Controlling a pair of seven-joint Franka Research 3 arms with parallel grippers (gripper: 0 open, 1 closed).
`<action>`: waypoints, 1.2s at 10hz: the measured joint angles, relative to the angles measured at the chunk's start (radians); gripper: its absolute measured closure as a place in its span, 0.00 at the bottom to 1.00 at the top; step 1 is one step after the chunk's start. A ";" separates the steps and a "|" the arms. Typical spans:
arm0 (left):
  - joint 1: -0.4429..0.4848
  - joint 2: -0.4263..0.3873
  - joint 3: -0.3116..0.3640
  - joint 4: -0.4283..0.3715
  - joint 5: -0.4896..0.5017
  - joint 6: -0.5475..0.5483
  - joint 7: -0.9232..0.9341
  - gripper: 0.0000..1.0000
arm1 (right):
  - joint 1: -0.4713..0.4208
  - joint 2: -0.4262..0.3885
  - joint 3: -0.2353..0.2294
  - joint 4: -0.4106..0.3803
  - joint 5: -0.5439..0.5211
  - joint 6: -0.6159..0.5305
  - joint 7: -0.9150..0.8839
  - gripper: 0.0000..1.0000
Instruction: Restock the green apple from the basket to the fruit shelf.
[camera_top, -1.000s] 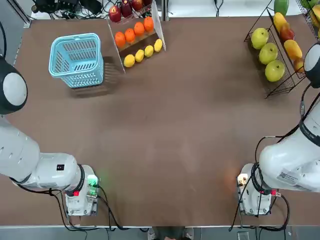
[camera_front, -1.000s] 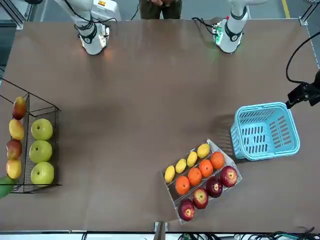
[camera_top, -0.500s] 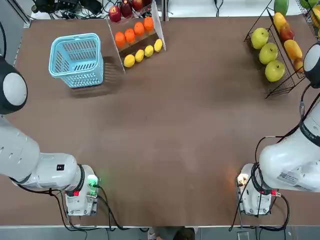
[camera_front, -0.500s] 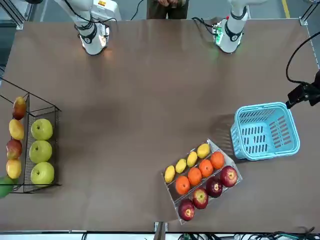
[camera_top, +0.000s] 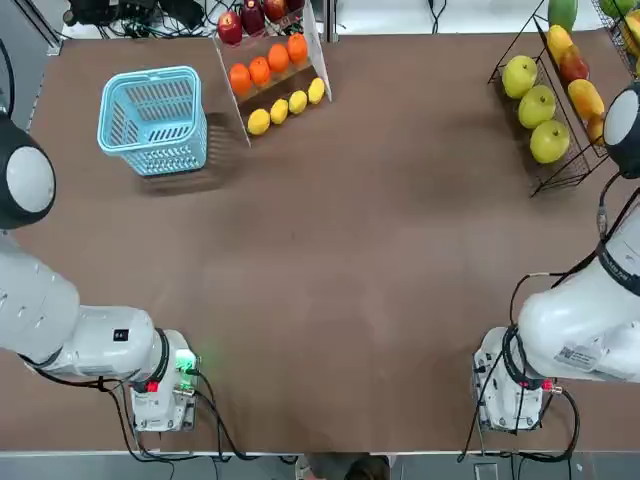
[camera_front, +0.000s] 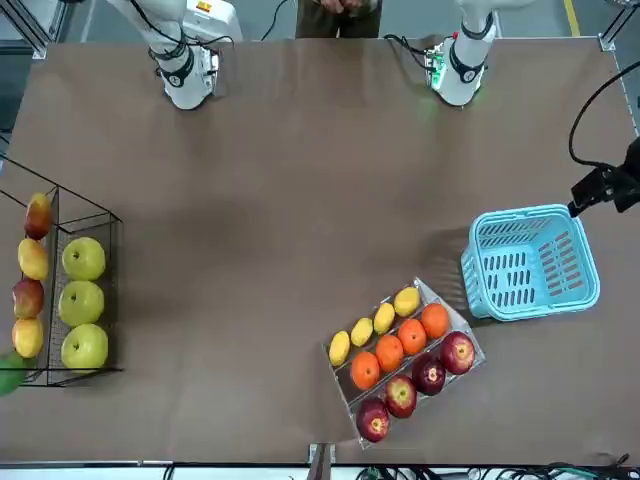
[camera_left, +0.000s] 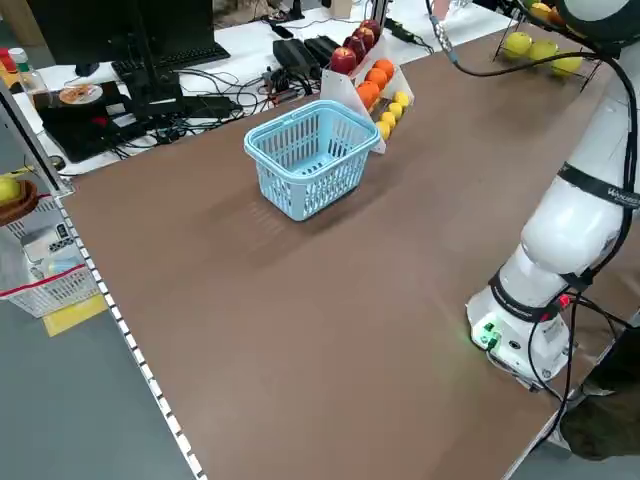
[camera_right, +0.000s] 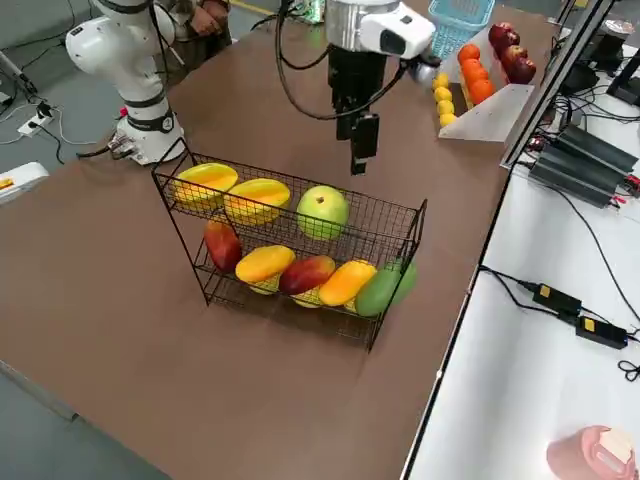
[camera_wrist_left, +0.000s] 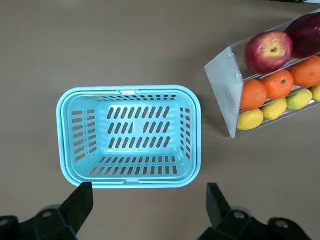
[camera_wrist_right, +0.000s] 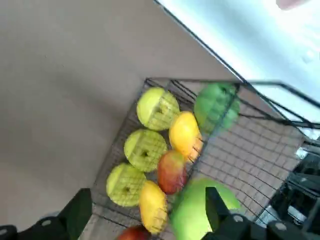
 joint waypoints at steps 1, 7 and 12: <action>0.002 0.000 0.002 0.000 0.000 0.000 0.000 0.00 | 0.033 -0.006 0.000 0.000 0.013 -0.005 0.090 0.00; 0.005 0.000 0.008 0.001 0.000 0.000 0.000 0.00 | 0.117 -0.085 -0.001 -0.175 0.109 0.012 0.717 0.00; 0.004 0.000 0.006 0.001 0.000 0.000 0.000 0.00 | 0.201 -0.328 -0.001 -0.418 0.109 -0.071 0.956 0.00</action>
